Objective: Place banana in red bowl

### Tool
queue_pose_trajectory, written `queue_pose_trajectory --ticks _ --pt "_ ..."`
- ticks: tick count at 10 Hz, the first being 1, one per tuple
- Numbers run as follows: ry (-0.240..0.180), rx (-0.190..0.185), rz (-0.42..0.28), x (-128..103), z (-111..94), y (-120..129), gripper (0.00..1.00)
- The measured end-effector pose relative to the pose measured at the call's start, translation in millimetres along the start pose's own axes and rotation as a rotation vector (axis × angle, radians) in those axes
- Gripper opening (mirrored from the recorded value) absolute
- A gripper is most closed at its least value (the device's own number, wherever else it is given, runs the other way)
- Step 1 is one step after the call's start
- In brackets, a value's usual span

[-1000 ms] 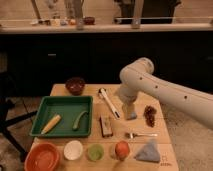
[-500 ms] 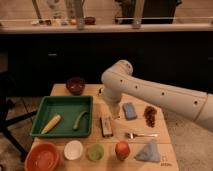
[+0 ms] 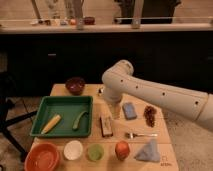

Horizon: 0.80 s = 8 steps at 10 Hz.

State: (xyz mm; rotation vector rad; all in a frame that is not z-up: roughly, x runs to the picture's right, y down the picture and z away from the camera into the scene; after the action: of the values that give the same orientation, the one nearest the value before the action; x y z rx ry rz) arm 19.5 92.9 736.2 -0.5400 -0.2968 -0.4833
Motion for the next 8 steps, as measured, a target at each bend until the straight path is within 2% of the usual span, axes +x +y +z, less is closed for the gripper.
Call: queue_pose_trajectory --ticks 1,3,4,8 --pt "-0.003 0.003 -0.003 -2 0 -1 0.80" --pt "-0.018 0.031 -0.028 -8 -1 -8 0.80" --pt "-0.029 0.040 -0.056 -20 0 -16 0.80" --pt "-0.088 0.071 -0.200 -98 10 -64 0.80"
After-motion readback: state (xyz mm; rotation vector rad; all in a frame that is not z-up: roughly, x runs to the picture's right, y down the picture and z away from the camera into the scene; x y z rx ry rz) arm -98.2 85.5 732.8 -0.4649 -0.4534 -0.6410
